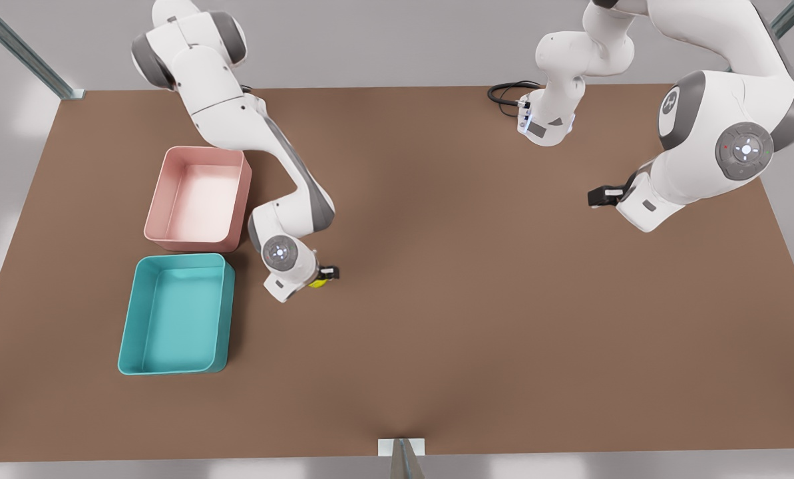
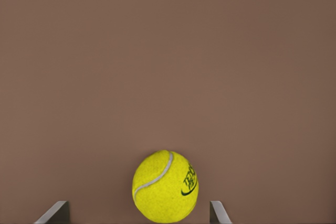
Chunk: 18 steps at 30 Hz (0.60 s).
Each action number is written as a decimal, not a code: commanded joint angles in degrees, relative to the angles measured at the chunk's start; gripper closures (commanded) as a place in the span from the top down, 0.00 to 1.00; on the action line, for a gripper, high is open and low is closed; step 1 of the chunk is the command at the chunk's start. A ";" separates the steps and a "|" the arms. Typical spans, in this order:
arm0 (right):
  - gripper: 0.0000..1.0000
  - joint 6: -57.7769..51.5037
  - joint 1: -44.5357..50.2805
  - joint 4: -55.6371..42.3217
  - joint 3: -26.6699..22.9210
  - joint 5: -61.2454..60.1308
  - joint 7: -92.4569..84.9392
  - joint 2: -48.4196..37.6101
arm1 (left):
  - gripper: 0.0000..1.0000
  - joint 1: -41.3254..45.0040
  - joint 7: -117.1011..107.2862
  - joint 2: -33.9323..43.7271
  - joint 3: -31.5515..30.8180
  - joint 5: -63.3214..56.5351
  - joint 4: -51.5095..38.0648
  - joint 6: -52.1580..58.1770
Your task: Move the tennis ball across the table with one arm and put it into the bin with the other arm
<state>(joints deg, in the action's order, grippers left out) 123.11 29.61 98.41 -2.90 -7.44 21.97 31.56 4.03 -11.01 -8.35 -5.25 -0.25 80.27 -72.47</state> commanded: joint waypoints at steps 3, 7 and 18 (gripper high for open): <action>1.00 5.30 -0.17 0.37 0.00 -0.29 12.48 1.13 | 1.00 -0.07 -9.03 0.01 -0.02 -0.02 -0.02 0.05; 1.00 5.30 -0.61 2.66 0.00 -0.21 12.22 0.96 | 1.00 -0.25 -8.94 0.01 -0.02 -0.02 -0.02 -0.04; 1.00 9.95 -0.26 6.00 0.00 -0.12 11.25 3.15 | 1.00 -0.25 -8.94 -0.08 -0.02 -0.02 0.50 -0.13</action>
<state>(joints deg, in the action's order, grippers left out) 130.73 29.31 104.44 -2.90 -7.52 29.45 34.42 3.78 -16.70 -8.50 -5.25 -0.23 80.77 -72.61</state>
